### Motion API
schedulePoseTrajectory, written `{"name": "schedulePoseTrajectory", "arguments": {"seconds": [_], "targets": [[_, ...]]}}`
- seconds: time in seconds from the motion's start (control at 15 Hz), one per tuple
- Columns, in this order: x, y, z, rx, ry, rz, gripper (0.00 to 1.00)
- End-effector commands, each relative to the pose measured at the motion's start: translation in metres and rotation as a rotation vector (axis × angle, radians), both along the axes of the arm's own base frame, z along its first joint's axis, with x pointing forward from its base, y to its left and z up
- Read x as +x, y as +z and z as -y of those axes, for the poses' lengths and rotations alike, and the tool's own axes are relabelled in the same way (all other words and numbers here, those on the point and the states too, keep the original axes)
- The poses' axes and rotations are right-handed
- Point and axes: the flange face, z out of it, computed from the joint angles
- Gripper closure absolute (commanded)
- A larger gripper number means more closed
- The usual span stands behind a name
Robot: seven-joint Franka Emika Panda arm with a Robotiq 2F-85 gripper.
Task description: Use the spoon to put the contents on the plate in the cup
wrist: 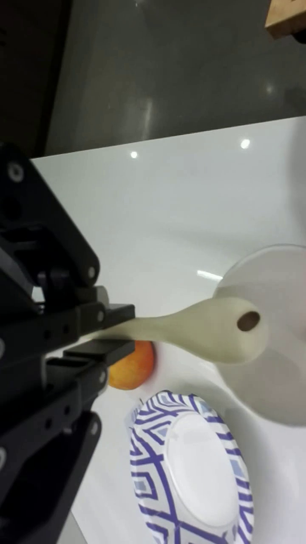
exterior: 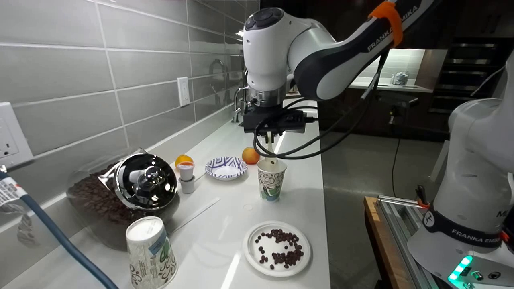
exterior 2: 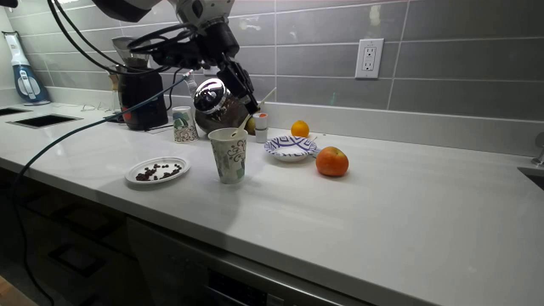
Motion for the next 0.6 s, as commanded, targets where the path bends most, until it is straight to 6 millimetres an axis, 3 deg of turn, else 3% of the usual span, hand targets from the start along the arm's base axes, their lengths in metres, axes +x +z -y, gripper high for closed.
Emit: {"name": "schedulePoseTrajectory", "arguments": {"seconds": [0.0, 0.53], "targets": [[-0.002, 0.003, -0.016, -0.11, -0.007, 0.074, 0.97], [-0.009, -0.006, -0.043, -0.187, -0.031, 0.168, 0.97]]}}
